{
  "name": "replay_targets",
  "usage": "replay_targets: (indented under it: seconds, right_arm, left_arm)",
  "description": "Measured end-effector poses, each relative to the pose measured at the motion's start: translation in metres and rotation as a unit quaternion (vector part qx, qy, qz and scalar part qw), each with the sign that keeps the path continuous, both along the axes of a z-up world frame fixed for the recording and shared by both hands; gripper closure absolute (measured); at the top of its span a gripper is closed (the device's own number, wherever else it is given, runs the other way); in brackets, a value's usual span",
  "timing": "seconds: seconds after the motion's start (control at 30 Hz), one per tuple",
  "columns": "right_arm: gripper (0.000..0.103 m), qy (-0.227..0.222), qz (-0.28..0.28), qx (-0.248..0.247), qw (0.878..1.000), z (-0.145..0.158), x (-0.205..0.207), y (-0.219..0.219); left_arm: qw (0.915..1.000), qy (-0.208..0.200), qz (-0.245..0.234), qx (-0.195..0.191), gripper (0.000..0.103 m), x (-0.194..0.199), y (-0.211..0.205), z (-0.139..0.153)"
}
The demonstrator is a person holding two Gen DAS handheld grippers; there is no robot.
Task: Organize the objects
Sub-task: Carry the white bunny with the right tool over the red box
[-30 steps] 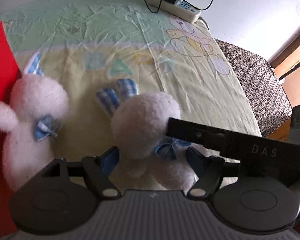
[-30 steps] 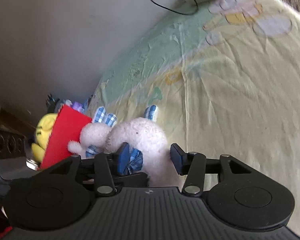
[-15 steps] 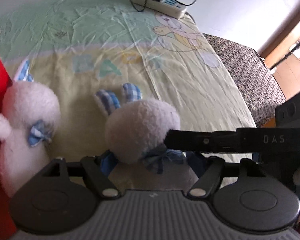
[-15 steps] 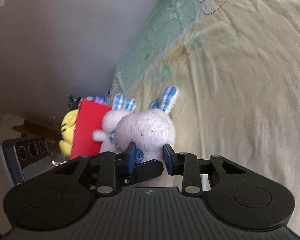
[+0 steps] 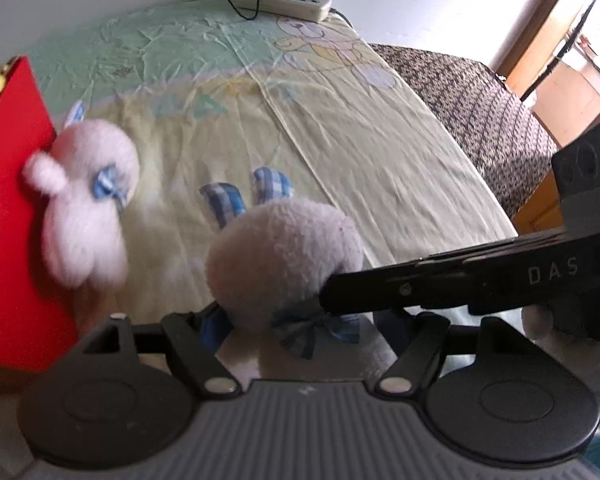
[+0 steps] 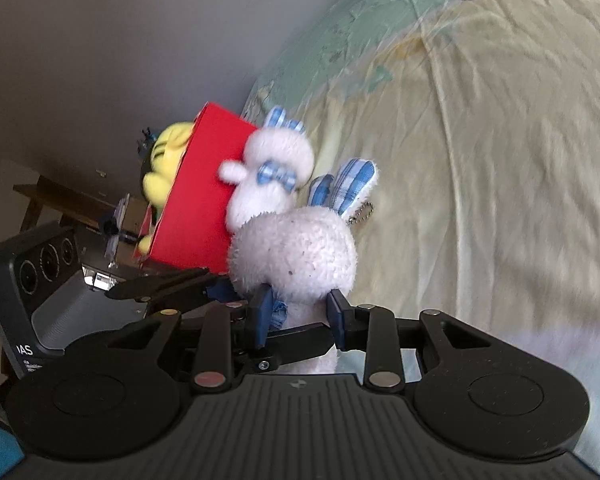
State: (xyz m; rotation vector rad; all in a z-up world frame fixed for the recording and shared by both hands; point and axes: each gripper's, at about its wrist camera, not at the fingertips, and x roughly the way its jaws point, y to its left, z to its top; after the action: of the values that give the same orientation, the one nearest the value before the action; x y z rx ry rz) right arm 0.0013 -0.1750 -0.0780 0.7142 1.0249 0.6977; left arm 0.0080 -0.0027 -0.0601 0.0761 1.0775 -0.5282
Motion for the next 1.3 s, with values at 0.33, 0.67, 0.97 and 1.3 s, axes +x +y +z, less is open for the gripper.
replay_targets:
  seconds: [0.33,0.67,0.97,1.3]
  right_arm:
    - [0.071,-0.023,0.010,-0.008,1.000,0.023,-0.032,0.036]
    - [0.071,-0.053,-0.044,0.003,0.998,0.051,-0.069,0.092]
    - [0.071,-0.100,-0.092,0.015,0.991,0.078,-0.095,0.141]
    - [0.070,-0.177,-0.120,0.022,0.977,0.111,-0.091,0.185]
  left_arm:
    - [0.9991,-0.037,-0.020,0.009,0.027,-0.042,0.028,0.018]
    - [0.9931,-0.087,-0.077,-0.017,0.027,-0.071,0.089,0.047]
    - [0.9846,-0.117,-0.115,-0.061,0.027,-0.086,0.154,0.074]
    - [0.9692,-0.186,-0.126,-0.102,0.027,-0.090,0.210,0.109]
